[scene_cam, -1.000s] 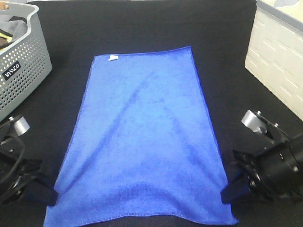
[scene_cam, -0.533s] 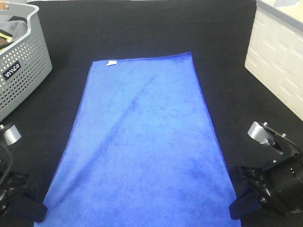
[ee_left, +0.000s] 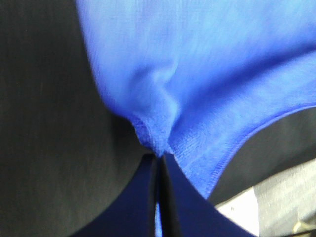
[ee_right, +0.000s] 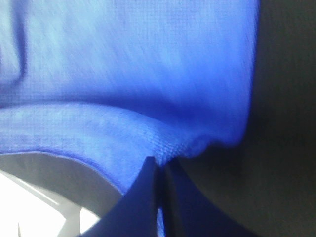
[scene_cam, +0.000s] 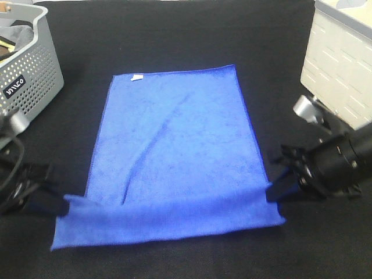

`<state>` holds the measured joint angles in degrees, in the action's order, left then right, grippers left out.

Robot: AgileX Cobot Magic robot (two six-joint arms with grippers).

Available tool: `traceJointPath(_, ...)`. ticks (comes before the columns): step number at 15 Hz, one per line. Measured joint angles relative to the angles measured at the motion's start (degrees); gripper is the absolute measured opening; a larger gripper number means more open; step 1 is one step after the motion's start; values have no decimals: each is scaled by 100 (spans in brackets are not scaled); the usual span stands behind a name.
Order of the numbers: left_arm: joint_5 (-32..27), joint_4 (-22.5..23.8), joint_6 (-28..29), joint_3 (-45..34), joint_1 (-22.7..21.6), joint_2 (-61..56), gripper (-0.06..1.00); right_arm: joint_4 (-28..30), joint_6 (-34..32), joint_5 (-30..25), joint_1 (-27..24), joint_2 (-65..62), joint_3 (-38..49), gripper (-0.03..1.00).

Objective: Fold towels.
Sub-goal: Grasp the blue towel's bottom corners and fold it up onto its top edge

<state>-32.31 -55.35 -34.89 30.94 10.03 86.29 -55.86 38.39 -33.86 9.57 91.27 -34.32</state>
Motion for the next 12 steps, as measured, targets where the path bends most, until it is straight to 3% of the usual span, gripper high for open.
traceJointPath(3,149,69,6,945,0,498,0,722,-670,-292,0,653,-1404,0)
traceJointPath(7,166,567,338,2143,0,1381,0,1667,-1461,-739,0,1570,-3220,0)
traceJointPath(10,246,676,361,3083,-6,2108,0,2005,-1725,-1031,0,2315,-4521,0)
traceJointPath(12,166,716,516,3982,-275,2664,0,2263,-1902,-1243,0,2968,-5598,0)
